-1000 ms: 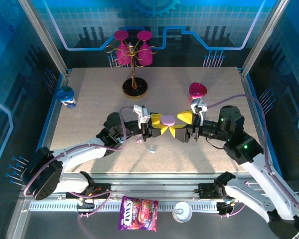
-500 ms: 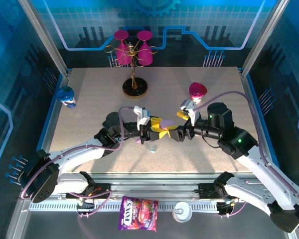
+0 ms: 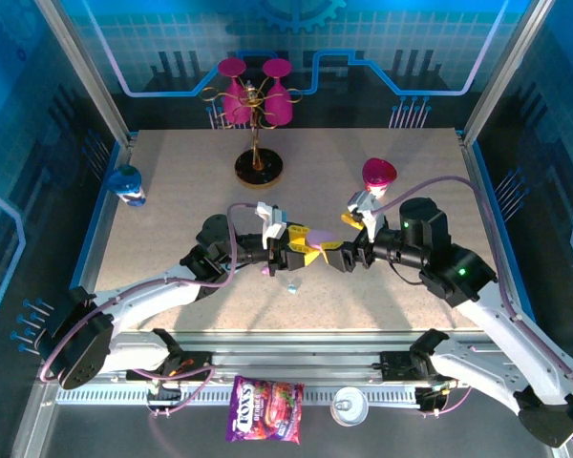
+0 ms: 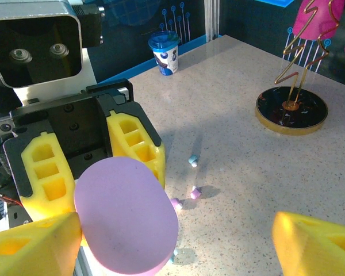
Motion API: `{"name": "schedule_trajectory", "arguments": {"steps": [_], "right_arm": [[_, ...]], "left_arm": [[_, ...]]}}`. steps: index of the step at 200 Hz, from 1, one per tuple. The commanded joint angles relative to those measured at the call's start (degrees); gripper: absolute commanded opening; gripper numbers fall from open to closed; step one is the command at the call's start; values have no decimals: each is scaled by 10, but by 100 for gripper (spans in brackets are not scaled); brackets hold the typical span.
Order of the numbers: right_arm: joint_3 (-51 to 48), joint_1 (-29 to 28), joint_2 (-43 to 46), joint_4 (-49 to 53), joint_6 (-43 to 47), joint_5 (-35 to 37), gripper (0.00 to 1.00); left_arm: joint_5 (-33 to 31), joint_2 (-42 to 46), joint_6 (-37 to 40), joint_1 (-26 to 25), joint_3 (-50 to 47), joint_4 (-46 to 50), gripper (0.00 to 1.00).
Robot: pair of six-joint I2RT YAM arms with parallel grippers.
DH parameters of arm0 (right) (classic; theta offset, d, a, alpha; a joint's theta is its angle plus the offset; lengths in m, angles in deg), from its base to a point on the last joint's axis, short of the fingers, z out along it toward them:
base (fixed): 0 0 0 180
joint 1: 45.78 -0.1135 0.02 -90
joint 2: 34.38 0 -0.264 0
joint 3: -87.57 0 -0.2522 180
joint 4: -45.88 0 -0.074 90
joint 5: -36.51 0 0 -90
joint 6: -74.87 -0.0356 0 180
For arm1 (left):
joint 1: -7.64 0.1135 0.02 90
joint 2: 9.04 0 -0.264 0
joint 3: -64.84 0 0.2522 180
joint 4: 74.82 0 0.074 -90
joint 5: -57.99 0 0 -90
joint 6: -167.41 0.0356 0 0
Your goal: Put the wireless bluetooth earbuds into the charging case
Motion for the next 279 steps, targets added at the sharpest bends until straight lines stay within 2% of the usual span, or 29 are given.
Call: {"name": "schedule_trajectory", "arguments": {"steps": [1, 66, 184, 226, 258, 279], "right_arm": [[13, -3, -4, 22, 17, 10, 86], [25, 1, -9, 11, 4, 79, 85], [84, 23, -25, 29, -41, 76, 84], [80, 23, 5, 11, -61, 43, 84], [59, 16, 7, 13, -34, -35, 84], [45, 6, -2, 20, -34, -17, 85]], "left_arm": [[24, 14, -6, 2, 21, -14, 31], [48, 8, 6, 2, 15, -21, 30], [54, 17, 45, 2, -13, -44, 32], [45, 7, 44, 7, -16, -48, 32], [45, -7, 23, 14, -15, -76, 31], [52, -7, 23, 15, -15, -78, 31]]}}
